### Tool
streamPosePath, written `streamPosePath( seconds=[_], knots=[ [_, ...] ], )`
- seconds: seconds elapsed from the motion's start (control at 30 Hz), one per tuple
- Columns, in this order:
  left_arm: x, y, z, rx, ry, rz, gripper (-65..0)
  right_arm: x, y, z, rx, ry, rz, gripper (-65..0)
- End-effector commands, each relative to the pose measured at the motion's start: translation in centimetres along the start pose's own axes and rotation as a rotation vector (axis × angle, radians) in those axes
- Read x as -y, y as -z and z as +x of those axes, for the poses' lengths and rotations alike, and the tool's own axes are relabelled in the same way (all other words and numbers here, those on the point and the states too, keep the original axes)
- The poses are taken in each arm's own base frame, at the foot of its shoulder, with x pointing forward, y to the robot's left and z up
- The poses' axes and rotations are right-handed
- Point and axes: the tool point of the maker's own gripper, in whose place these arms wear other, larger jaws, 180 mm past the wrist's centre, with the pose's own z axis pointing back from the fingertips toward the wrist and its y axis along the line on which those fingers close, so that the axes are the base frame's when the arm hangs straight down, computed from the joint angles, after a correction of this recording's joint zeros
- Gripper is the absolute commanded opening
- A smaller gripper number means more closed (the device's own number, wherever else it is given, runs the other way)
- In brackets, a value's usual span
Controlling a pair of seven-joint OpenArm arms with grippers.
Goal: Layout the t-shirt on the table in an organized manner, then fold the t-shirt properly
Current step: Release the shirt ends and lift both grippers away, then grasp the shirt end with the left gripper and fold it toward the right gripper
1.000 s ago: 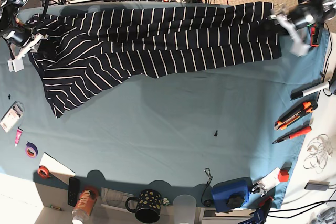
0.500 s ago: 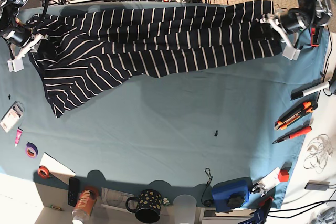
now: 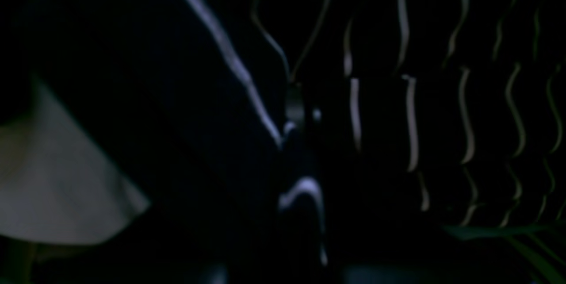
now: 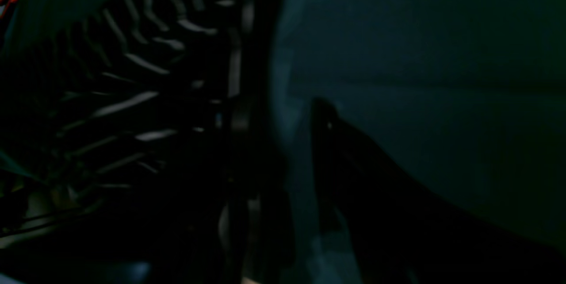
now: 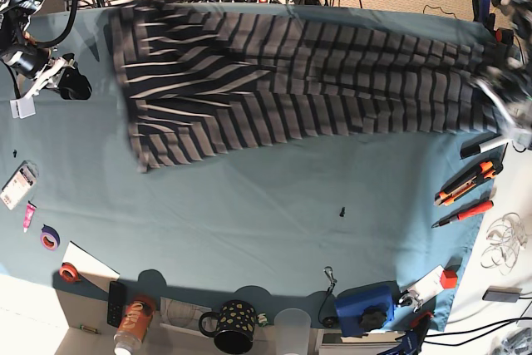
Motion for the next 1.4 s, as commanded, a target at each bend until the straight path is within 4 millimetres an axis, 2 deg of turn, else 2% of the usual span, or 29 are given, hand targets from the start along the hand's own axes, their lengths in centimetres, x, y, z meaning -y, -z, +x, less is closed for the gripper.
streamPosePath(
  seconds=[0.0,0.1,0.27,0.43,0.57,0.9,1.03,1.17,1.37],
  knots=[
    [-0.9,-1.0,1.1,0.016,0.011,0.024,-65.0,0.0,-0.7,1.8,0.046,-0.033,-0.003,-45.9],
    [-0.1,-1.1,0.8,0.001,0.013,-0.009,-65.0,0.0,-0.7,1.9,0.052,-0.033,-0.002,-45.9],
    [3.0,-2.0,0.8,0.042,0.079,-0.046,-65.0,0.2,-0.5,2.3,0.058,-0.041,-0.019,-45.9],
    [8.2,-5.2,1.7,0.195,0.221,-0.046,-65.0,-0.2,-0.1,3.7,0.101,-0.044,-0.005,-45.9],
    [12.4,-7.5,2.2,0.305,0.283,-0.085,-65.0,-0.5,0.2,3.9,0.114,-0.038,0.003,-45.9],
    [19.4,-4.8,0.4,0.24,0.391,-0.177,-65.0,-0.6,0.4,3.7,0.111,-0.032,0.008,-45.9],
    [22.2,-4.1,1.4,0.267,0.422,-0.167,-65.0,-0.6,0.4,3.7,0.112,-0.032,0.008,-45.9],
    [26.0,-4.2,2.9,0.328,0.445,-0.221,-65.0,-0.6,0.4,3.7,0.111,-0.031,0.008,-45.9],
    [30.4,-4.0,3.5,0.353,0.455,-0.306,-65.0,-1.2,1.0,3.1,0.118,-0.005,0.028,-45.9]
  ],
)
